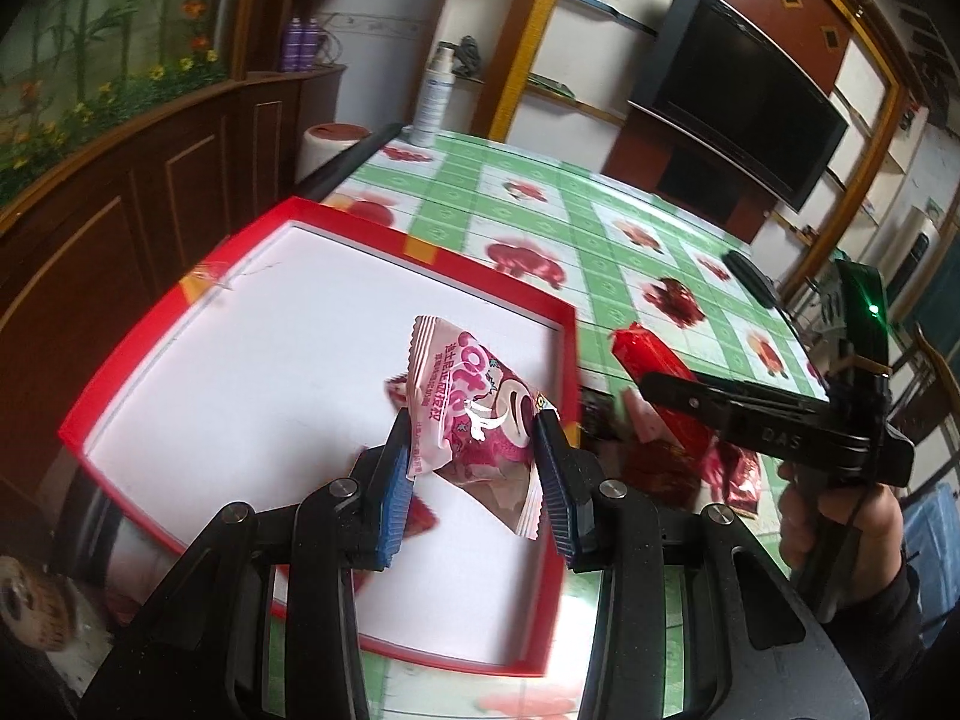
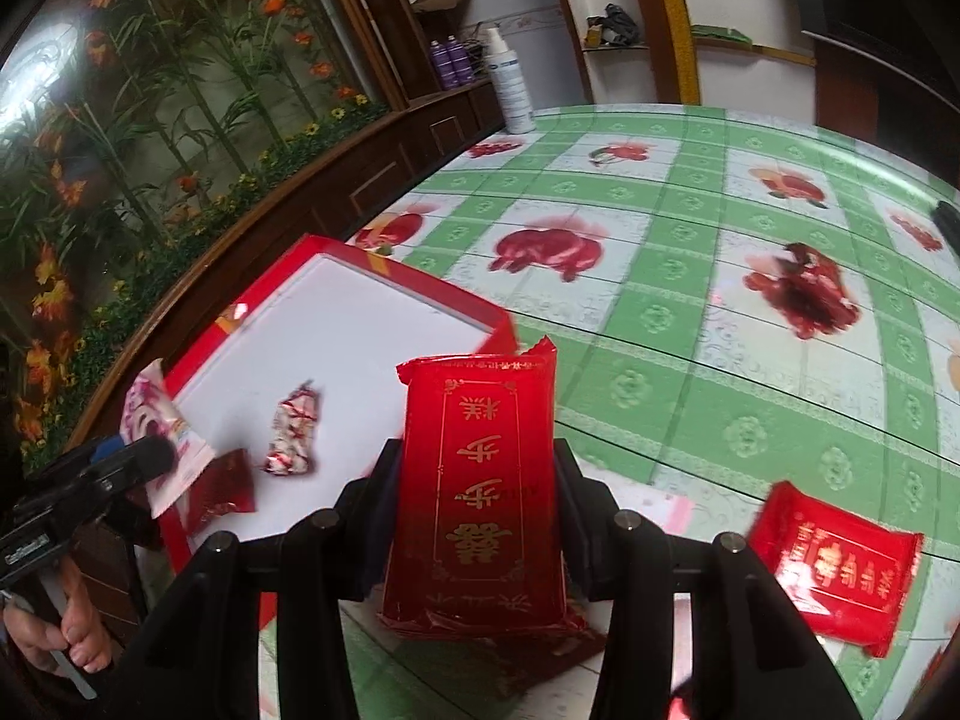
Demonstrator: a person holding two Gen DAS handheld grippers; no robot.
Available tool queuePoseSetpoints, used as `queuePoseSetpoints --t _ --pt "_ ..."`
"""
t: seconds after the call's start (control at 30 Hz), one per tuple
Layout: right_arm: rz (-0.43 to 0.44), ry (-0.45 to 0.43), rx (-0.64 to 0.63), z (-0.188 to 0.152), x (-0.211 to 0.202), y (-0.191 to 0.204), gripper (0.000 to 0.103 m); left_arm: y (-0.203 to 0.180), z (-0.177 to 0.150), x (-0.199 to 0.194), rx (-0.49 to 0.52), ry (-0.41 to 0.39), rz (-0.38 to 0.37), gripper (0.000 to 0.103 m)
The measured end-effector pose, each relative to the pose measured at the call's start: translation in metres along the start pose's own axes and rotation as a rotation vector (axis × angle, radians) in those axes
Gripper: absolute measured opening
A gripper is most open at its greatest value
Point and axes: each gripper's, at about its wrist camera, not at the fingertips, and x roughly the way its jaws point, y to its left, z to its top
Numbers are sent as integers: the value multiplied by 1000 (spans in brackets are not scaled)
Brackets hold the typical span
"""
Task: Organize snacks
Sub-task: 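Carry the pink packet and the long red bar over the white tray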
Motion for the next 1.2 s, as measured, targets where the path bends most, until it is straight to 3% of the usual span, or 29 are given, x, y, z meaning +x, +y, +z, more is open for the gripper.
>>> queuePoseSetpoints --t 0.63,0.93,1.2 --pt "103 50 -23 27 51 53 49 40 7 26 -127 17 97 38" --pt "78 64 -21 38 73 56 49 52 13 35 -177 21 150 38" --pt "-5 62 -65 44 92 60 49 61 20 52 -186 39 221 38"
